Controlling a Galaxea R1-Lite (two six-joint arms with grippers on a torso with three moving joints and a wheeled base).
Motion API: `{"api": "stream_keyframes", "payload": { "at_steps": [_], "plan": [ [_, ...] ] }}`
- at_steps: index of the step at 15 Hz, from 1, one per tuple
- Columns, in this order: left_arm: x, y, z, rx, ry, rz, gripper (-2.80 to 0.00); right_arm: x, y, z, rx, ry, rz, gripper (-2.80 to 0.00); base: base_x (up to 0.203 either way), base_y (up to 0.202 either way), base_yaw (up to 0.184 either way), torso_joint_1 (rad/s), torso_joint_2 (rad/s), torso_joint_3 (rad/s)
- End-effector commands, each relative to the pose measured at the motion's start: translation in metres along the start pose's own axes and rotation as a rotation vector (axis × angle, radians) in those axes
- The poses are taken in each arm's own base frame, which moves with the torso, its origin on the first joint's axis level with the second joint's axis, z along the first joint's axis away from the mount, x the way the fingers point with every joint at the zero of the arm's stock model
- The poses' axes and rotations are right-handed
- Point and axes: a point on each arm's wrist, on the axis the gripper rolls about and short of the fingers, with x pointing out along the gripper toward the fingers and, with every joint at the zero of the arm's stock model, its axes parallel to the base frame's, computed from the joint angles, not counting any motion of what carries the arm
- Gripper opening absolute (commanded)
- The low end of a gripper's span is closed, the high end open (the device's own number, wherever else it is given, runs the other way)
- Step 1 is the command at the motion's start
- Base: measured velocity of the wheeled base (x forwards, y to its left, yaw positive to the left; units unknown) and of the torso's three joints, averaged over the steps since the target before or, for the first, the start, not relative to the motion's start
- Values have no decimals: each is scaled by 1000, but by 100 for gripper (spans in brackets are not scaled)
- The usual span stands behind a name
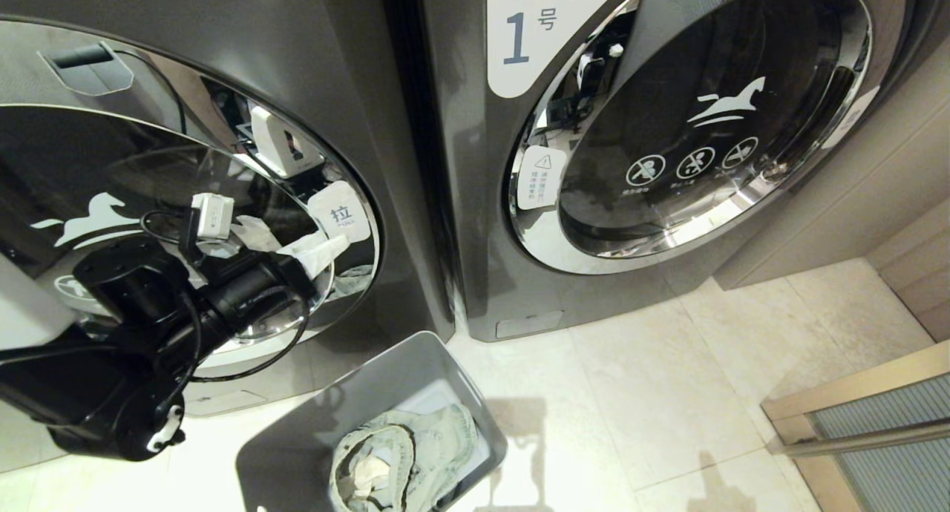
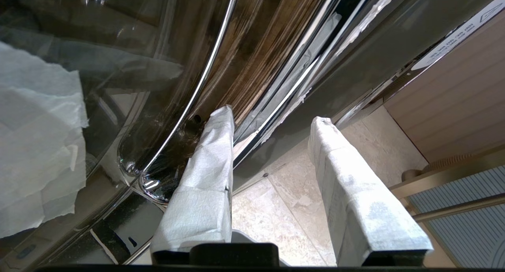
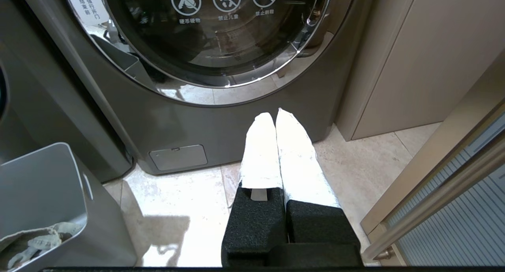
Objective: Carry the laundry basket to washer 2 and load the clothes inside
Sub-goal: Open the lid of the washing machine
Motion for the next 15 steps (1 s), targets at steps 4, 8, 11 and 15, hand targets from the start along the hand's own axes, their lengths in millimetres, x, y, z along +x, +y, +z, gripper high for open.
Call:
{"api": "stream_keyframes", "payload": {
  "at_steps": [4, 8, 11, 15],
  "plan": [
    [5, -9, -2, -1, 4, -47, -280, 1, 0, -11, 0, 39, 0, -280, 0, 0, 0, 0, 0, 0],
    [7, -18, -5, -10, 17, -72, -280, 1, 0, -11, 0, 39, 0, -280, 0, 0, 0, 0, 0, 0],
    [7, -21, -5, -11, 18, -81, -280, 1, 0, -11, 0, 39, 0, -280, 0, 0, 0, 0, 0, 0],
    [2, -24, -7, -20, 32, -77, -280, 1, 0, -11, 0, 39, 0, -280, 0, 0, 0, 0, 0, 0]
  ]
}}
